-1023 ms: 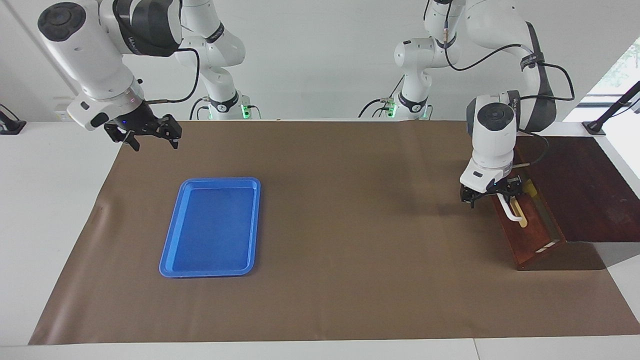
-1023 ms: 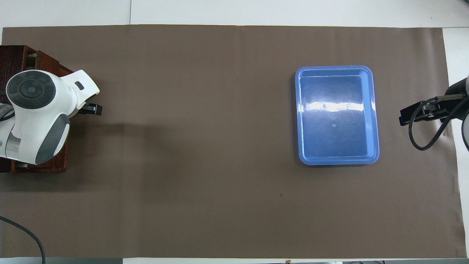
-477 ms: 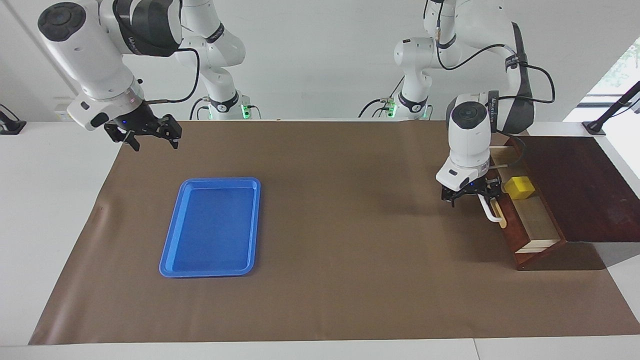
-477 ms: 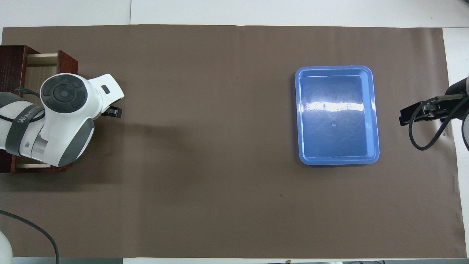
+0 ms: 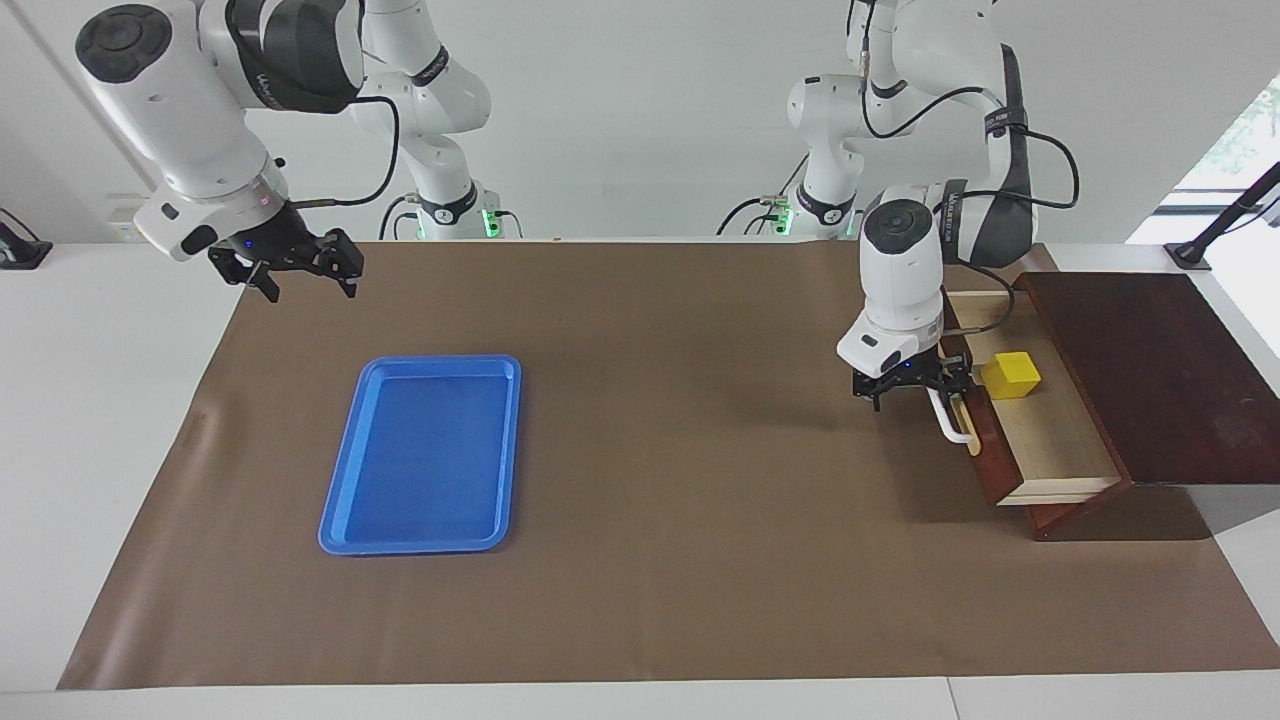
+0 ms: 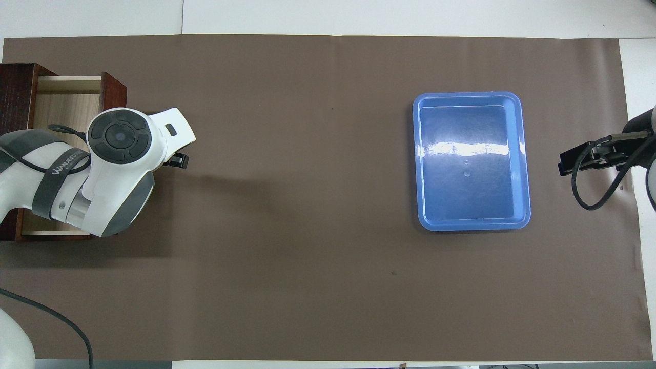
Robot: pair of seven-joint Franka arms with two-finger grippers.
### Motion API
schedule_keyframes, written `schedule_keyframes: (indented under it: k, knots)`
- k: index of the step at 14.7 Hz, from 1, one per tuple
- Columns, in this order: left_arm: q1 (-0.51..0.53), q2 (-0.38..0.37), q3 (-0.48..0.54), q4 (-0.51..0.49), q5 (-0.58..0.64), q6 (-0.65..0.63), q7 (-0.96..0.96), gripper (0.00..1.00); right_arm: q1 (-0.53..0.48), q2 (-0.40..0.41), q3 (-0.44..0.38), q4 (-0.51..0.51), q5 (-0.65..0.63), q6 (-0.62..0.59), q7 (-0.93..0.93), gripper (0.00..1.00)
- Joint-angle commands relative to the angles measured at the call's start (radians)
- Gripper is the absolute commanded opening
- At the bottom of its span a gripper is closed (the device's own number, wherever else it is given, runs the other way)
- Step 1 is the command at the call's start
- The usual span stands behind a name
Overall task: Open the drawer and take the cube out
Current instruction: 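Grasp the white handle with the left gripper and pull the drawer open, then release the handle and lower the left gripper into the drawer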
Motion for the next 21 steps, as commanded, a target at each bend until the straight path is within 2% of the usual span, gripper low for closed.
schedule_keyframes:
  k: [1, 8, 9, 12, 14, 16, 18, 21]
  knots:
    - [-0.050, 0.000, 0.005, 0.021, -0.011, -0.040, -0.040, 1.00, -0.013, -0.025, 0.008, -0.027, -0.006, 0.006, -0.011, 1.00]
    - [-0.078, 0.000, 0.004, 0.029, -0.022, -0.063, -0.068, 1.00, -0.013, -0.025, 0.008, -0.027, -0.006, 0.006, -0.011, 1.00]
    - [-0.076, 0.006, 0.005, 0.068, -0.037, -0.101, -0.068, 1.00, -0.013, -0.025, 0.008, -0.027, -0.006, 0.006, -0.016, 1.00]
    - [-0.067, 0.078, 0.007, 0.296, -0.139, -0.286, -0.067, 1.00, -0.044, -0.025, 0.008, -0.027, -0.006, 0.006, -0.011, 1.00]
    - [-0.056, 0.094, 0.013, 0.387, -0.185, -0.362, -0.071, 1.00, -0.045, -0.025, 0.008, -0.027, -0.006, 0.006, -0.017, 1.00]
    - [-0.023, 0.083, 0.040, 0.415, -0.259, -0.383, -0.173, 1.00, -0.088, -0.023, 0.008, -0.027, -0.006, 0.012, -0.008, 1.00]
    - [0.028, 0.056, 0.079, 0.435, -0.343, -0.386, -0.282, 1.00, -0.091, -0.017, 0.008, -0.025, -0.004, 0.082, 0.006, 1.00]
    - [0.125, 0.009, 0.087, 0.429, -0.394, -0.397, -0.439, 1.00, -0.079, -0.013, 0.009, -0.024, -0.012, 0.124, 0.198, 1.00]
